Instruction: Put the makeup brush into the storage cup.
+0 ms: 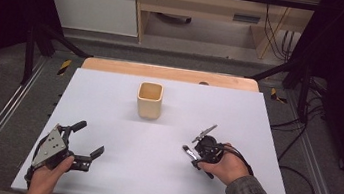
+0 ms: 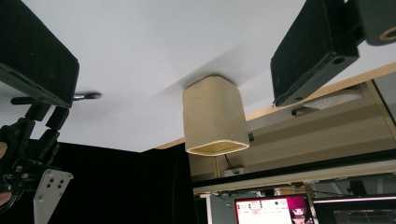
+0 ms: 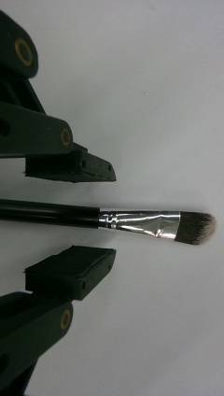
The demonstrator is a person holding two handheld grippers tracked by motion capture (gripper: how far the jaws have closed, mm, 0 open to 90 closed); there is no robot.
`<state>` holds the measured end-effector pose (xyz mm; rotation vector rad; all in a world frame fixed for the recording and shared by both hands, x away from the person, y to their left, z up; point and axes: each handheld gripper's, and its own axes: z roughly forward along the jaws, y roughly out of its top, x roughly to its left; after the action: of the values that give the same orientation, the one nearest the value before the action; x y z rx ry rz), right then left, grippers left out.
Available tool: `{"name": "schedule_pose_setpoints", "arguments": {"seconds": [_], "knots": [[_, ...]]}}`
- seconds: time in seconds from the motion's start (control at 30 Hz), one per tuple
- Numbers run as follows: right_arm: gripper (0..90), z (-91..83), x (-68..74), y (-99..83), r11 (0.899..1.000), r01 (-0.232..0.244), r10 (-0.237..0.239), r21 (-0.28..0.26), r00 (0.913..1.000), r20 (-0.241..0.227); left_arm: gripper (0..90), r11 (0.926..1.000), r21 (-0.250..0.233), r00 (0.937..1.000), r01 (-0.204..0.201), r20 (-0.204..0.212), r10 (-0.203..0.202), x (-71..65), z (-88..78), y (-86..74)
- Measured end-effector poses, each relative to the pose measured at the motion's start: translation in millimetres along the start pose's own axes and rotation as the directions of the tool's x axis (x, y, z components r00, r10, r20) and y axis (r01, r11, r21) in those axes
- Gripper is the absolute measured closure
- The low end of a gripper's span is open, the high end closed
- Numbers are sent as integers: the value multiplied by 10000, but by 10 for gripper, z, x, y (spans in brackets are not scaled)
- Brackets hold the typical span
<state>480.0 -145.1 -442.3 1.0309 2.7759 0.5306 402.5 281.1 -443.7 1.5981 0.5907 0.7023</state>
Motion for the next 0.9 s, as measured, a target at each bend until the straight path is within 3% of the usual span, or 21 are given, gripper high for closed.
{"name": "schedule_pose_setpoints", "arguments": {"seconds": [0.57, 0.77, 0.9], "knots": [[619, 38, 1, -19, 9999, -77, 76, 81, 10000, 25, 12, 10000, 20, 10000, 2, 18, -2, 1, 3, -4], [640, 55, -7, -41, 9990, -428, 429, 159, 9991, -25, 12, 10000, 34, 10000, -6, 26, 6, -6, 7, -4], [655, 61, -20, -36, 9991, -395, 396, 126, 9992, -74, 12, 10000, 38, 10000, -1, 1, 1, -2, 5, -4]]}}
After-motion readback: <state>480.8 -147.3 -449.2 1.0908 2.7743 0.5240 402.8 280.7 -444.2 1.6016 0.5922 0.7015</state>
